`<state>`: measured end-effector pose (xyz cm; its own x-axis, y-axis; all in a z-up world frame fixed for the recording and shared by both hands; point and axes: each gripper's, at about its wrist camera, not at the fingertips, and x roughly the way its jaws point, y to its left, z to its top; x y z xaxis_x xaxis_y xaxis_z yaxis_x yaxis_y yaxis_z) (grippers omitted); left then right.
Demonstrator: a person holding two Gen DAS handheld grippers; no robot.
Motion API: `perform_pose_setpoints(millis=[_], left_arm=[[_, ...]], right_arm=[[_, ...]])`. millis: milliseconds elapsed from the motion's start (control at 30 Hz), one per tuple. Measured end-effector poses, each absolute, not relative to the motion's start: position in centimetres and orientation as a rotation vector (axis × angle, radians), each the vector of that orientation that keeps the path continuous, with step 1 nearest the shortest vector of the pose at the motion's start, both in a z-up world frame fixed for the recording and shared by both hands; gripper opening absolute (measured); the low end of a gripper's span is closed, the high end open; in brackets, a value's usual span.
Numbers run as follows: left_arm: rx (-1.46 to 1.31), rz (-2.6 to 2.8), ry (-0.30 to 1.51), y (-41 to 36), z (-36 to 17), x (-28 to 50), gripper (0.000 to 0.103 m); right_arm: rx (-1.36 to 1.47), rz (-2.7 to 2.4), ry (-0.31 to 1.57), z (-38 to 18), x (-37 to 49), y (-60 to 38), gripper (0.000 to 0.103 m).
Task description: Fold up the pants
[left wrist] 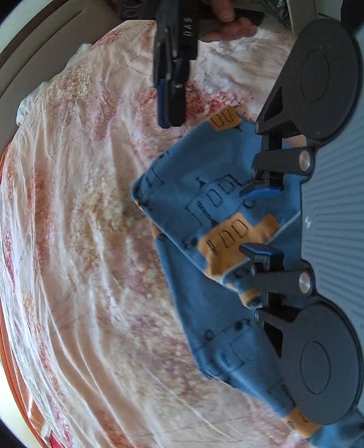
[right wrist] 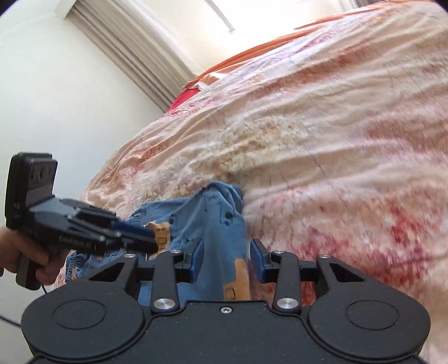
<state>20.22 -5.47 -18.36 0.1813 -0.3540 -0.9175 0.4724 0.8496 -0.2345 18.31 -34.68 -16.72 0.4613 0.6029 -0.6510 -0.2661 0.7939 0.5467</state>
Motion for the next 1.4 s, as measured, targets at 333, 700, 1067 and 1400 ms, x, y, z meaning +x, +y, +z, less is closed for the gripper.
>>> perform_pose_setpoints(millis=[333,700,1067,1400], left_arm=[[-0.186,-0.360,1.214,0.2,-19.6,23.4,0.025],[0.036,-0.426,1.249,-2.9,-20.6,15.8,0.066],[-0.257,-0.262,1.269,0.0,-21.3,15.3,0.089],[-0.383,-0.122,1.198,7.1,-20.2,11.9,0.094]], right_arm=[[0.217,0.650,1.053,-18.7,24.4,-30.2,0.022],[-0.245,0.756,1.014,-18.1,19.7,-28.3,0.061],[-0.244,0.688,1.043,-14.3,17.9,-33.3,0.077],[-0.362,0.916,1.026,-11.0,20.5,-22.5,0.081]])
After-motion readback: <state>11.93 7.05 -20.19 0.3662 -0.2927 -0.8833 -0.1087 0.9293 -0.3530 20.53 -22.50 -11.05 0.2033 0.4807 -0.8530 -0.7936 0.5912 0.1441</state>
